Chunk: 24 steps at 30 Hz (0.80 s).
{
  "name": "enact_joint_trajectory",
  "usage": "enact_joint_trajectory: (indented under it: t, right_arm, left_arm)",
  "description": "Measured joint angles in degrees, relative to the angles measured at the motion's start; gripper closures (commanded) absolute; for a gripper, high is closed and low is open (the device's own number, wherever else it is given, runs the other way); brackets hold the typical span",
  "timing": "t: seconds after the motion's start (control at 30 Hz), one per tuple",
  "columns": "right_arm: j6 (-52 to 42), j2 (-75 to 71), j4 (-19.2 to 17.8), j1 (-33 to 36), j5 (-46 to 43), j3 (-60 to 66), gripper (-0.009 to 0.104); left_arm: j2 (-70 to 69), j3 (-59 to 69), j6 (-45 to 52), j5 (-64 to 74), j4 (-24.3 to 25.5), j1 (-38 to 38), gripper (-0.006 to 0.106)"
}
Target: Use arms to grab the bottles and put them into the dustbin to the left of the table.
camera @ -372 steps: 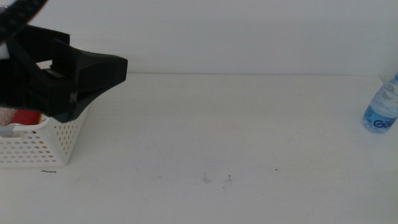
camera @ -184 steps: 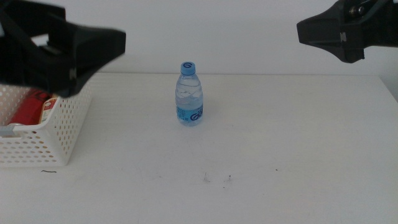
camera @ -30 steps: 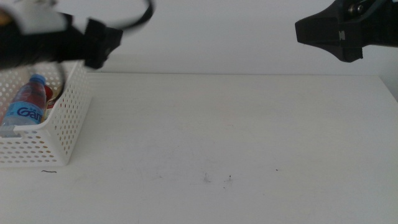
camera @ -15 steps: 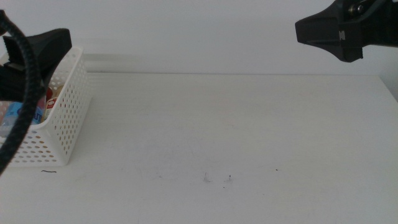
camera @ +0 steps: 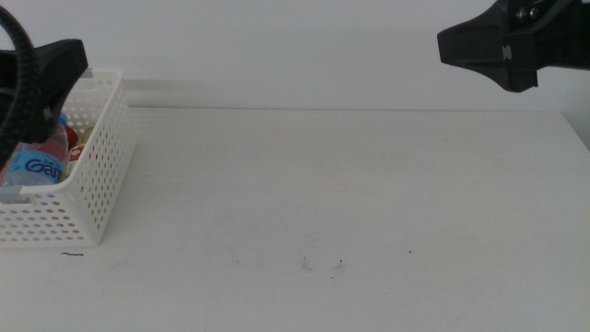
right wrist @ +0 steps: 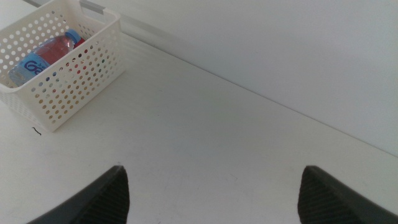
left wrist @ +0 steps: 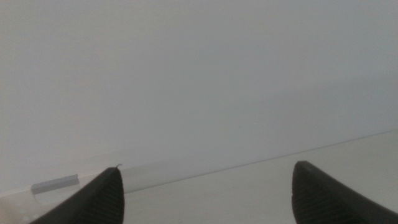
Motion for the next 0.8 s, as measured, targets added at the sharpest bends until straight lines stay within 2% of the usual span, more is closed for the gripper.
enact_joint_trajectory:
  t: [0.2,0.33,0.43,0.57,0.7,0.8]
  right_arm:
    - [0.22,0.0,0.0,0.0,-0.12,0.0,0.016]
    - [0.22,-0.63,1.15,-0.69,-8.64,4.91,0.016]
    - [0.22,-3.14,3.84,-3.33,-19.37,13.32,0.016]
    - [0.3,-9.73,4.11,-8.02,-31.39,28.97,0.016]
    - [0.3,-20.19,3.65,-12.46,-37.02,44.95,0.016]
    - [0.3,-30.91,0.99,-16.89,-37.61,57.22,0.016]
  left_arm:
    - [0.0,0.0,-0.11,0.0,0.33,0.0,0.011]
    - [0.0,0.0,-0.11,0.0,0.33,0.0,0.011]
    - [-0.13,0.4,-0.11,-0.14,0.33,0.0,0.011]
    - [-2.38,3.83,-0.11,-2.55,-2.99,0.3,0.011]
    - [-7.15,12.8,-0.11,-10.33,-4.73,3.81,0.011]
    - [-13.45,22.47,-0.11,-14.16,-5.61,7.95,0.011]
